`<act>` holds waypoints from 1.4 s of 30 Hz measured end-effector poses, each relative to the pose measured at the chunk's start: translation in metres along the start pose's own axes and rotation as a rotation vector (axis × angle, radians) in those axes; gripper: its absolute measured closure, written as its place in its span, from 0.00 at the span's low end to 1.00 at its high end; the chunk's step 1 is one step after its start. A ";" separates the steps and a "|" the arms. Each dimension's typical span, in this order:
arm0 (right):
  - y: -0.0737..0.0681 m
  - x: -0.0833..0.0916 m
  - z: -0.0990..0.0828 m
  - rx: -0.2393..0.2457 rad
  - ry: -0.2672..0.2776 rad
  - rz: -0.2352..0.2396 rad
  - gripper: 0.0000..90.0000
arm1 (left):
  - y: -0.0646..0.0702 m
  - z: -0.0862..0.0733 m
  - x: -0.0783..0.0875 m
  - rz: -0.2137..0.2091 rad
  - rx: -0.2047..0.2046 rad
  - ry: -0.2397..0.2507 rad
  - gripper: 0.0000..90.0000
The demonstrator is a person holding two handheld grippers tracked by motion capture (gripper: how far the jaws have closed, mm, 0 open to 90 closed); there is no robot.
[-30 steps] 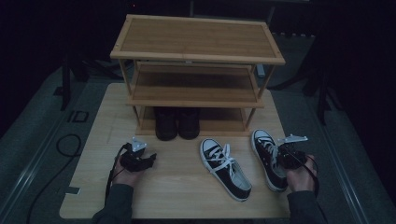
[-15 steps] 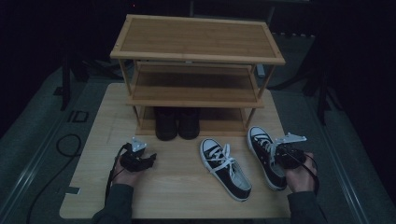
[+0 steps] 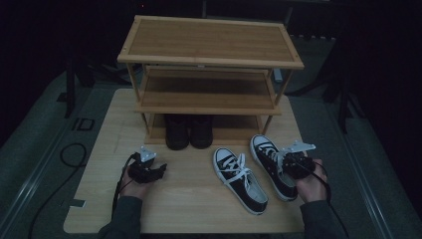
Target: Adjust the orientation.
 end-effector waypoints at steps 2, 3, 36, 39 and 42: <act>-0.002 -0.001 0.002 0.011 0.007 0.008 0.95 | 0.000 0.000 0.000 0.000 0.000 0.000 0.48; -0.004 -0.003 0.003 0.025 0.018 0.017 0.95 | 0.000 0.000 0.000 0.000 0.000 0.000 0.48; -0.028 -0.029 0.017 0.171 0.065 0.081 0.95 | 0.000 0.001 0.000 -0.002 -0.004 0.000 0.48; -0.027 -0.029 0.016 0.180 0.072 0.082 0.95 | 0.000 0.000 0.000 -0.001 -0.003 0.000 0.49; -0.028 -0.030 0.015 0.187 0.079 0.083 0.95 | 0.000 0.000 0.000 -0.001 -0.002 0.001 0.48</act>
Point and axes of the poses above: each handheld gripper's, and its own axes: x roughly backward along the jaws, z roughly out of its top, y roughly to its right, the point moved 4 cm from there along -x, roughly forward along the jaws, and after that the axes turned 7 degrees about -y, right-handed, at the moved point
